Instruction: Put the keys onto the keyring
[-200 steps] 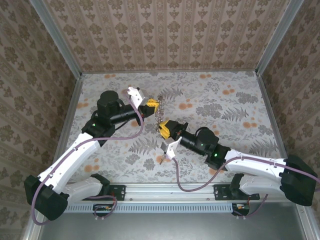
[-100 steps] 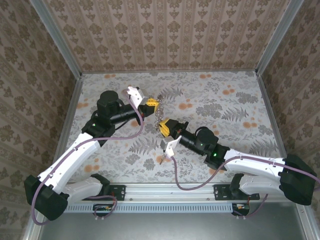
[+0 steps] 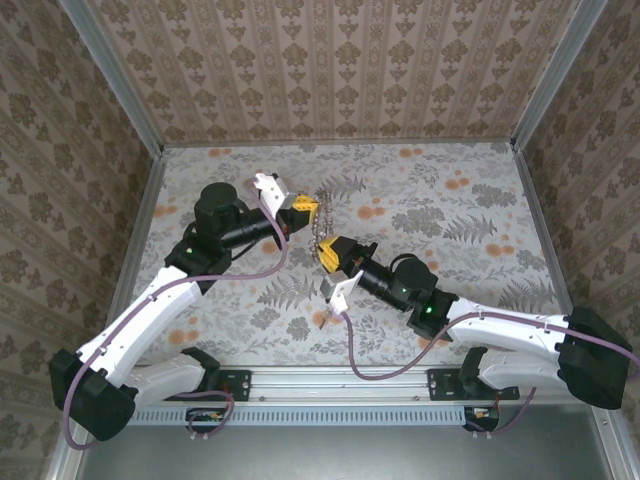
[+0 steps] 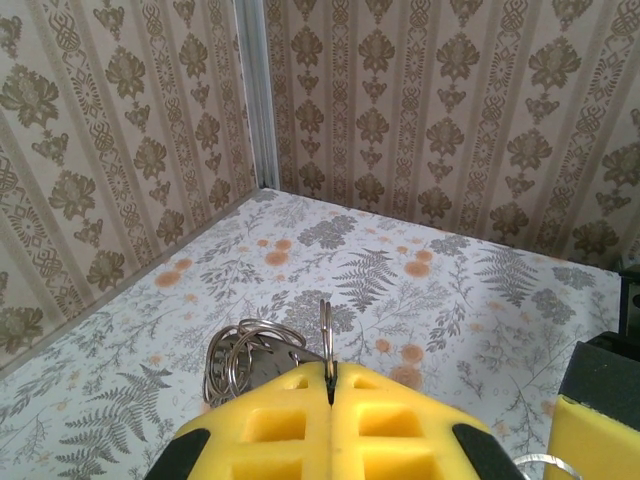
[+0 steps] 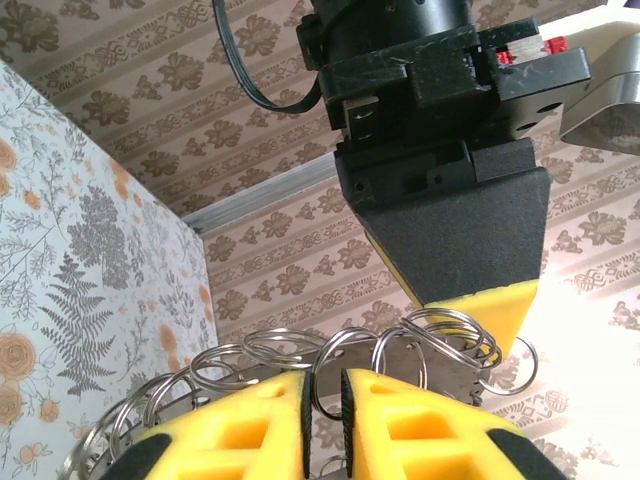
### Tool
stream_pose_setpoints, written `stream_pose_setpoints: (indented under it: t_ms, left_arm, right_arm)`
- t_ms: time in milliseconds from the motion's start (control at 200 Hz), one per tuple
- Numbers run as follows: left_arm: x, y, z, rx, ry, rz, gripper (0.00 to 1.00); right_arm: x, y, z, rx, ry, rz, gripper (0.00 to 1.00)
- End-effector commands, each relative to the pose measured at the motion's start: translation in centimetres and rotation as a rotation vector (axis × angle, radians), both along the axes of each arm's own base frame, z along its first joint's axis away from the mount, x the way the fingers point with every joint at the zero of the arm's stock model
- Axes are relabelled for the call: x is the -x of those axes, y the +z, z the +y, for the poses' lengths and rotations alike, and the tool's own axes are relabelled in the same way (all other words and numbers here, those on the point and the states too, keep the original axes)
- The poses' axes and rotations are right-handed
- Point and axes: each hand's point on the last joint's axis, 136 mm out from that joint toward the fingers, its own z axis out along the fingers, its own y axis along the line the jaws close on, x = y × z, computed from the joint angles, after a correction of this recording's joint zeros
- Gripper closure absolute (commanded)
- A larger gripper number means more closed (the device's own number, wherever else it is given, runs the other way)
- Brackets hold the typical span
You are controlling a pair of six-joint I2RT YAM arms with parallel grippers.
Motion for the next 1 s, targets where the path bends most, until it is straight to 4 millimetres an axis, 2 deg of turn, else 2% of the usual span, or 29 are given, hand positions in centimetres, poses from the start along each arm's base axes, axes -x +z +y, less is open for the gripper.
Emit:
stream_pose_setpoints:
  t_ms: [0,610,995]
  left_arm:
    - [0.9,1.2,-0.1,0.038,-0.022,-0.026,1.0]
    - [0.7,1.2,0.0,0.03,-0.008,-0.037,1.0]
    - [0.7,1.3,0.1,0.028,0.0,-0.051,1.0]
  right_arm:
    - [-0.4,2.1,-0.7,-0.071,-0.044,-0.03,0.82]
    - [-0.7,2.2,-1.2,-0.083,-0.075,-0.031,0.87]
    - [-1.1,1.8,-1.7,-0.082,-0.107,-0.019,0.83]
